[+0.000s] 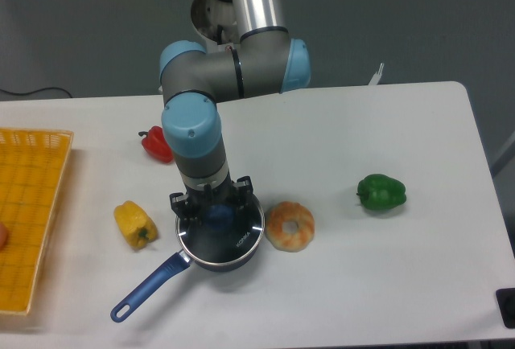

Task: Open the lid
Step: 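Lift the glass lid off the saucepan and carry it toward the donut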

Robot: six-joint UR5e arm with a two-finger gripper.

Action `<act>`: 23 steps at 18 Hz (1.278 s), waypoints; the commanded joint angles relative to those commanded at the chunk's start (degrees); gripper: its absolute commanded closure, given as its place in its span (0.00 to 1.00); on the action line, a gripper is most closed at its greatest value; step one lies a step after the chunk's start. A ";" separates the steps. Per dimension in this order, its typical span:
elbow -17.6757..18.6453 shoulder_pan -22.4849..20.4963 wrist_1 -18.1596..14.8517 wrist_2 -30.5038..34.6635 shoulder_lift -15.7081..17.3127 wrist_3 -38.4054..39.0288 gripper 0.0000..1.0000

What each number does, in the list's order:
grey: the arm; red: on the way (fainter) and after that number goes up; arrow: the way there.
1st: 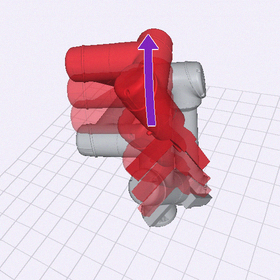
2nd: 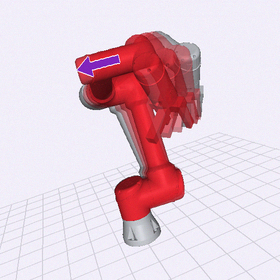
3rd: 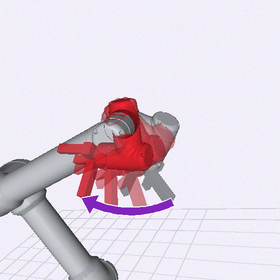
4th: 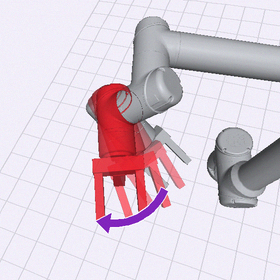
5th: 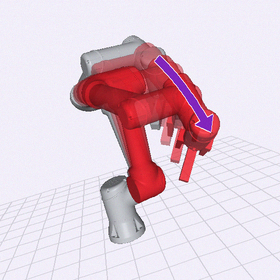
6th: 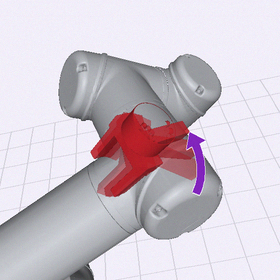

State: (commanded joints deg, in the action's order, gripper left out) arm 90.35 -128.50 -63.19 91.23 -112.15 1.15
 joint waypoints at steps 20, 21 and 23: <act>0.17 -4.48 -1.58 1.85 3.52 -28.55 0.46; 0.26 -4.74 -1.84 1.85 4.13 -30.84 0.46; 0.53 -6.49 -2.98 1.85 4.83 -35.58 0.46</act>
State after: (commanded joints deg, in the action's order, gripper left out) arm 90.88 -134.99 -66.18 93.08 -107.32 -34.43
